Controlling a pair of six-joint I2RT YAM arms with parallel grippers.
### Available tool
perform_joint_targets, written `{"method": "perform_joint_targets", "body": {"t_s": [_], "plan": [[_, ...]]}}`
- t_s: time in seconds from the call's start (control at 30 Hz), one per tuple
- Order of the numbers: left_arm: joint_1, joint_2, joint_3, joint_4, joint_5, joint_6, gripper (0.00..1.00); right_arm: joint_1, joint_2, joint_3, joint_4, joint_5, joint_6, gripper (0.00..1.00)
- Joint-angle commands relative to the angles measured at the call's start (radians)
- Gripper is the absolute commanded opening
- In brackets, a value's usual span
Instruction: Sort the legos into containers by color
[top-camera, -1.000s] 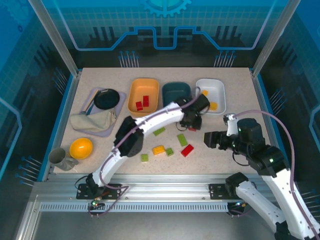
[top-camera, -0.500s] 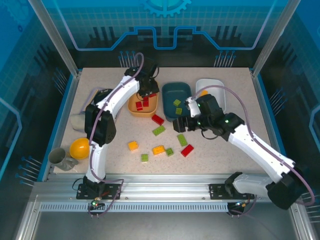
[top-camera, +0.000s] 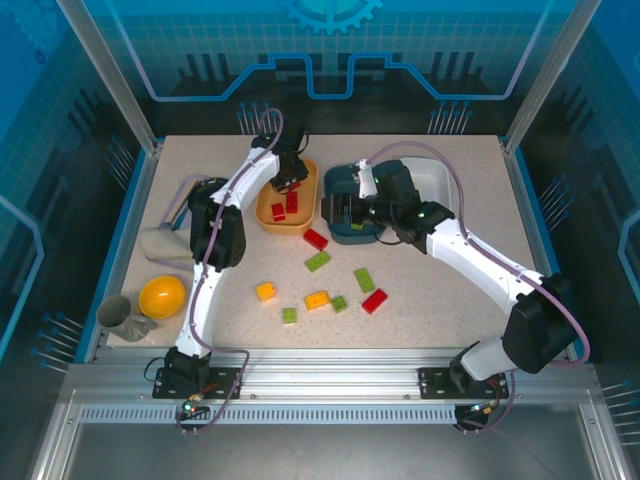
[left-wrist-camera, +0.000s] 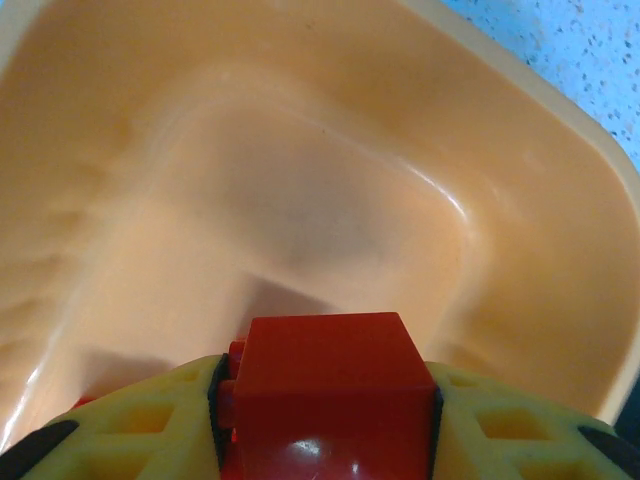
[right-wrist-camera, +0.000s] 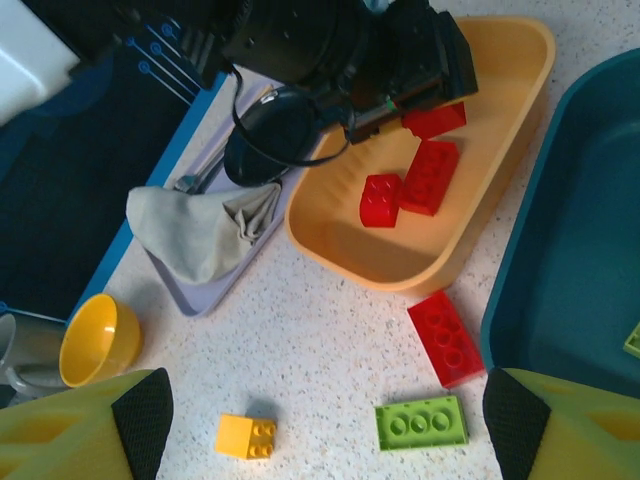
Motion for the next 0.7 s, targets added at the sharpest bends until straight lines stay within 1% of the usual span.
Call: {"method": "perform_joint_targets", "body": {"t_s": [0.0, 0.23, 0.37, 0.43, 0.57, 0.67], "plan": [[0.021, 0.048, 0.074, -0.012, -0.009, -0.004, 0.37, -0.013, 0.007, 0.028, 0.024, -0.023, 0.022, 0.84], [0.025, 0.075, 0.093, -0.022, 0.002, 0.014, 0.41, -0.02, 0.011, 0.01, 0.002, -0.028, 0.014, 0.84], [0.025, 0.065, 0.089, -0.046, 0.008, 0.022, 0.55, -0.014, 0.034, 0.046, -0.072, -0.018, -0.043, 0.83], [0.024, 0.05, 0.088, -0.051, 0.012, 0.026, 0.61, -0.007, 0.035, 0.056, -0.104, 0.003, -0.083, 0.83], [0.022, -0.014, 0.084, -0.054, 0.019, 0.027, 0.69, 0.003, 0.028, 0.064, -0.161, 0.042, -0.164, 0.83], [0.017, -0.089, 0.078, -0.082, 0.024, 0.009, 0.73, 0.04, 0.032, 0.087, -0.226, 0.086, -0.266, 0.82]]}}
